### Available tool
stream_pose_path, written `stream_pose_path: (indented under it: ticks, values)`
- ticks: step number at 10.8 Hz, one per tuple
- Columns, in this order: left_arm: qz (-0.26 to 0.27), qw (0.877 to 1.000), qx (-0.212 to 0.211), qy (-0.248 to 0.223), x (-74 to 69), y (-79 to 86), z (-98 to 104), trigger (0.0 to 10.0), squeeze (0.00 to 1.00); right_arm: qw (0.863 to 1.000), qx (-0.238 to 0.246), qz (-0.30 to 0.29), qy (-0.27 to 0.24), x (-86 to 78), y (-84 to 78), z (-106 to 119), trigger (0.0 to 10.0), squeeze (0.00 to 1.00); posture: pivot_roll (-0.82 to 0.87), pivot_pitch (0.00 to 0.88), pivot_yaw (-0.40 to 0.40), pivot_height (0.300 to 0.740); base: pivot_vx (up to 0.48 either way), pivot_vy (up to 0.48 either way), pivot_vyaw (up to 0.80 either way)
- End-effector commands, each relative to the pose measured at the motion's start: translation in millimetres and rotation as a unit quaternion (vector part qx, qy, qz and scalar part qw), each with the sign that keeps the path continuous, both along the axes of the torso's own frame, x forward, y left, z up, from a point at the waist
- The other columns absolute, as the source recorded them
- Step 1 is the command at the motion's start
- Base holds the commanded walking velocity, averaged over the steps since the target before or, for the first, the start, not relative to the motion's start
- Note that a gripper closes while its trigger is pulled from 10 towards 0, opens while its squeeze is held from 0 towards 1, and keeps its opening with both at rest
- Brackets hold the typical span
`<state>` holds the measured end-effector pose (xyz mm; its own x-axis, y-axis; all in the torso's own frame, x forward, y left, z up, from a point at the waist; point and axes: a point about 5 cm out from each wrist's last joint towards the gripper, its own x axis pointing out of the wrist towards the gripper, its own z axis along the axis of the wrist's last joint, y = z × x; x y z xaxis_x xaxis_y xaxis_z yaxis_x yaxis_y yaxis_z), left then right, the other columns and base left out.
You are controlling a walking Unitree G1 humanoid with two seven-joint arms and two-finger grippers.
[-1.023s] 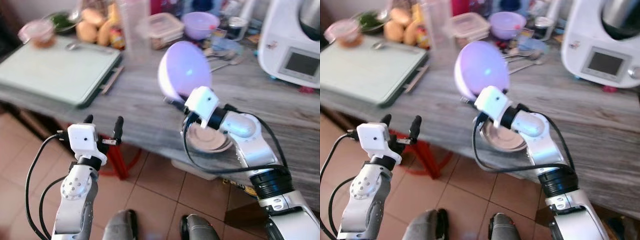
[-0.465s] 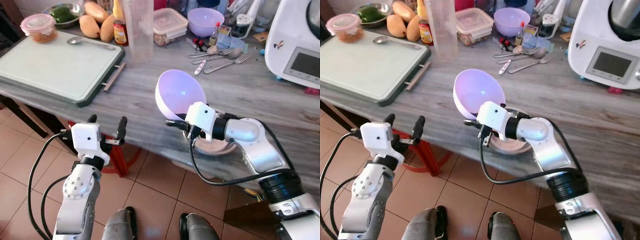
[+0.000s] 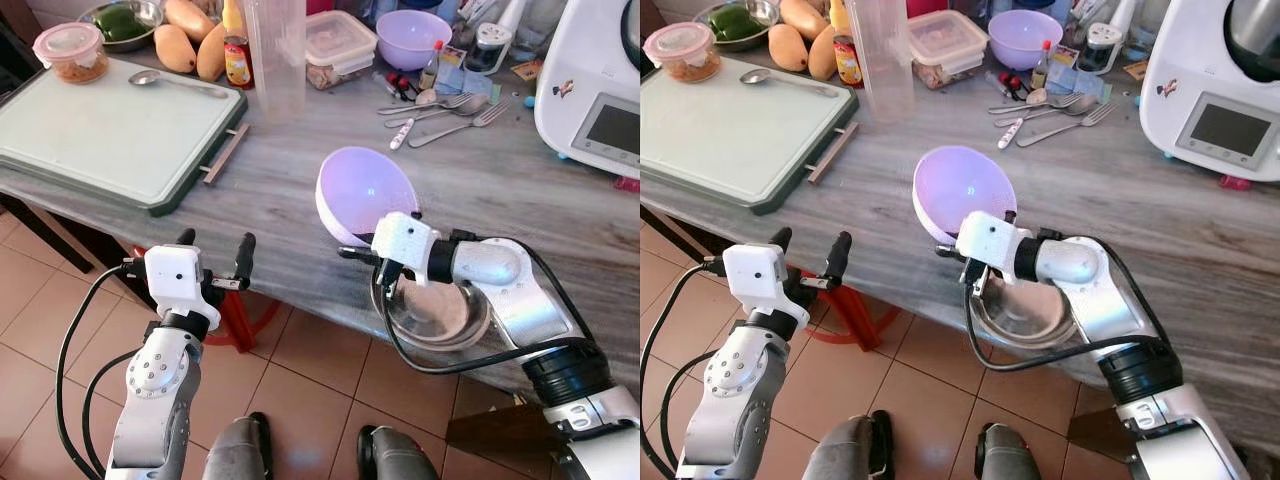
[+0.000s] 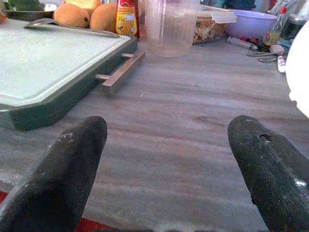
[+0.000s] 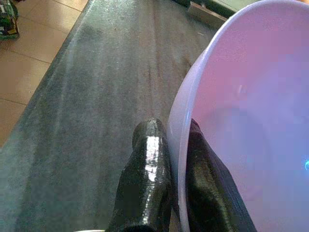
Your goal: Setting the table
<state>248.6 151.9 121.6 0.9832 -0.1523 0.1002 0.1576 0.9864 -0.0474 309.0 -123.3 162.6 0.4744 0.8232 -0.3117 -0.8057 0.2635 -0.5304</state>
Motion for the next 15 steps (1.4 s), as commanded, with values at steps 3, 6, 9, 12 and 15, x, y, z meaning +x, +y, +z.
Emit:
stream_pose_path:
  ticks: [3,6,9,12,15]
  values:
    - [-0.001,1.0,0.002,0.004,-1.3,-0.7,0.1,10.0,0.0,1.0,-0.008,0.002,-0.019,5.2,0.0,4.4,10.0,0.0,0.01,0.196,0.007,0.74,0.0,0.0,0.0]
    - [-0.001,1.0,0.003,0.003,0.0,-0.9,0.5,10.0,0.0,0.999,-0.028,0.015,-0.022,13.0,-0.5,4.9,10.0,1.0,0.01,0.197,0.003,0.74,0.0,0.0,0.0]
    - [0.0,1.0,0.001,0.004,0.1,-1.6,0.2,10.0,0.0,0.998,-0.038,0.021,-0.042,16.4,-2.2,9.8,10.0,1.0,0.0,0.195,0.004,0.74,0.0,0.0,0.0]
    - [-0.003,1.0,0.003,0.004,4.0,-1.9,-0.2,10.0,0.0,0.999,-0.008,0.045,-0.029,14.5,3.1,26.8,10.0,1.0,0.0,0.185,0.006,0.74,0.0,0.0,0.0]
    - [-0.005,1.0,0.002,0.007,6.6,-3.3,-1.6,10.0,0.0,0.998,0.013,0.056,-0.026,14.7,6.8,41.5,10.0,1.0,-0.01,0.173,0.003,0.74,0.0,0.0,0.0]
